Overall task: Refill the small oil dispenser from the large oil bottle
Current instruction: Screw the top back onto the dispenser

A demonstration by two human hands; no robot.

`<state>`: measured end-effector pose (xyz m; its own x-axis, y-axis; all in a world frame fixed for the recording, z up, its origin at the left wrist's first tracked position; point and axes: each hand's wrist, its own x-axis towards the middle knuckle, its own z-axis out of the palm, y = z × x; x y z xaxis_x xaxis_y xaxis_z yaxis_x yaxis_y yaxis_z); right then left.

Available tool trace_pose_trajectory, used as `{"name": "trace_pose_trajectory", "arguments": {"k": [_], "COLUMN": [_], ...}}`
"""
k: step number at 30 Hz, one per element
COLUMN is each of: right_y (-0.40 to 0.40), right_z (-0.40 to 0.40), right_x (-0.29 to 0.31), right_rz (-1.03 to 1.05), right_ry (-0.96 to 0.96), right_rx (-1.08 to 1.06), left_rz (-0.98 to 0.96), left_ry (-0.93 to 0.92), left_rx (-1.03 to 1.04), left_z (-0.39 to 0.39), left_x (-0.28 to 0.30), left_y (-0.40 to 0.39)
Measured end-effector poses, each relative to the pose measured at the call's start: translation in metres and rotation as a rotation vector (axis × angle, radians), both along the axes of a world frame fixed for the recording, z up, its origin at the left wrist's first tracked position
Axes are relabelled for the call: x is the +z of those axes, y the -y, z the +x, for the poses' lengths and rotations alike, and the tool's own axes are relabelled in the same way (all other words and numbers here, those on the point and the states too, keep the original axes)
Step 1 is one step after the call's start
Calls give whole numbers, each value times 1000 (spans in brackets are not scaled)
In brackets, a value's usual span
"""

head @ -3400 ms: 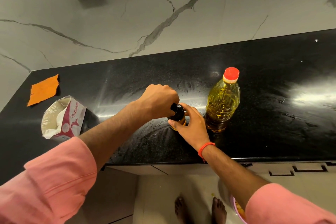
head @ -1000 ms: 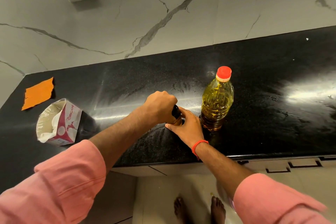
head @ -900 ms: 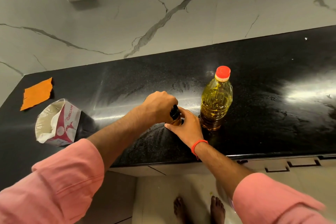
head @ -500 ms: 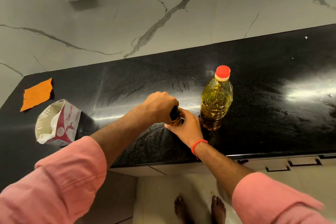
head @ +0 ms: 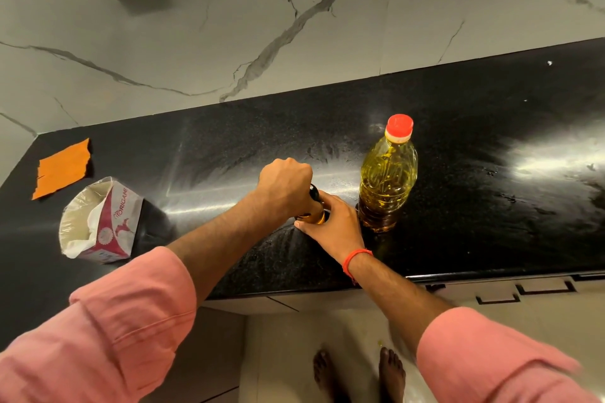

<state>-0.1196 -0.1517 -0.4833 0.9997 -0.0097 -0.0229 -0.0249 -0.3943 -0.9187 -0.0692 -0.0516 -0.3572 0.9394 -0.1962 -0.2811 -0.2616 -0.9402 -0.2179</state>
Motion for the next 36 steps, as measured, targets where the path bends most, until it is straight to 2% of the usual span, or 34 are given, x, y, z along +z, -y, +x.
{"name": "trace_pose_trajectory", "arguments": {"k": [11,18,24,36], "right_y": [0,0,0,-1], "right_z": [1,1,1,1], "right_x": [0,-1,-1,-2], "right_rz": [-17,-42,-43,-36], "right_ry": [-9,-31,-13,-20], "right_rx": [3,-8,8,18], "left_rz": [138,95,-95,-19], "left_ry": [-65,-78,-149,29], "left_rx": [-199,-433,-106,-40], "left_z": [1,-3,-2,-7], "left_x": [5,1,-4,-12], "left_y": [2,-17,-15,3]}}
